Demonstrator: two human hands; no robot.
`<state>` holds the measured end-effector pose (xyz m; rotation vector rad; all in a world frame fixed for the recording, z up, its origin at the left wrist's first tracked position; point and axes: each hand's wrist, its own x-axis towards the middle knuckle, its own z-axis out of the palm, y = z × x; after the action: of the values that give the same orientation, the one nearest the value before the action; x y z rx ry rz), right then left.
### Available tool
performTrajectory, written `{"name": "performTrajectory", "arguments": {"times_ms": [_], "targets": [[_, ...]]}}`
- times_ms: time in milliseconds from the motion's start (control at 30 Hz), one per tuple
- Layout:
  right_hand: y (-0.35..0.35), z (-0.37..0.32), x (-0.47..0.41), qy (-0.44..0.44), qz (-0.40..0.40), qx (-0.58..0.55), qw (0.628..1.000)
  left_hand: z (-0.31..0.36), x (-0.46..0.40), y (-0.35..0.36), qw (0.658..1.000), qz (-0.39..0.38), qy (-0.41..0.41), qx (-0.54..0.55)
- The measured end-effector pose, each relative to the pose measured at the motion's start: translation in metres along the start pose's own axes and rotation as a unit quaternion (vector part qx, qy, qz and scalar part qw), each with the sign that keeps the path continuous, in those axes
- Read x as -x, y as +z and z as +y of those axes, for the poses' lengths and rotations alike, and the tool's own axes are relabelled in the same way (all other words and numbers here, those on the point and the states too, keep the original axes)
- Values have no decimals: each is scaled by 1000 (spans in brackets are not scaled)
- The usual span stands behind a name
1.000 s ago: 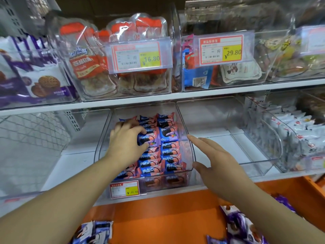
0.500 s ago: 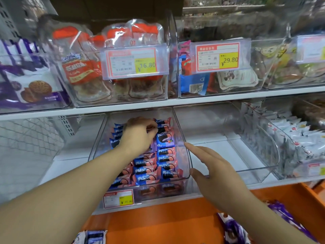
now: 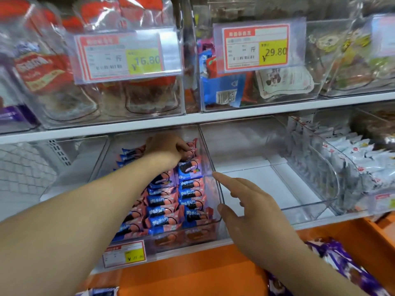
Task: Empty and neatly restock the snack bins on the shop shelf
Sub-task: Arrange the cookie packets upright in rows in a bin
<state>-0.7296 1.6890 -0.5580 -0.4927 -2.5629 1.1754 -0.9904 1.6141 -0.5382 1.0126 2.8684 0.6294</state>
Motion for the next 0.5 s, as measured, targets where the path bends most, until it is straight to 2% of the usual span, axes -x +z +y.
{"name": "performTrajectory", "arguments": {"times_ms": [233,367,500], "targets": [[0,-5,3,0,2,31,1000,-11,20,-12,977,158,-17,139],[1,-12,4,12,1,40,999,-22,40,-15,965,191,-28,176],[2,-17,4,-11,21,73,997,-18,77,-20,934,178,-58,304]]}}
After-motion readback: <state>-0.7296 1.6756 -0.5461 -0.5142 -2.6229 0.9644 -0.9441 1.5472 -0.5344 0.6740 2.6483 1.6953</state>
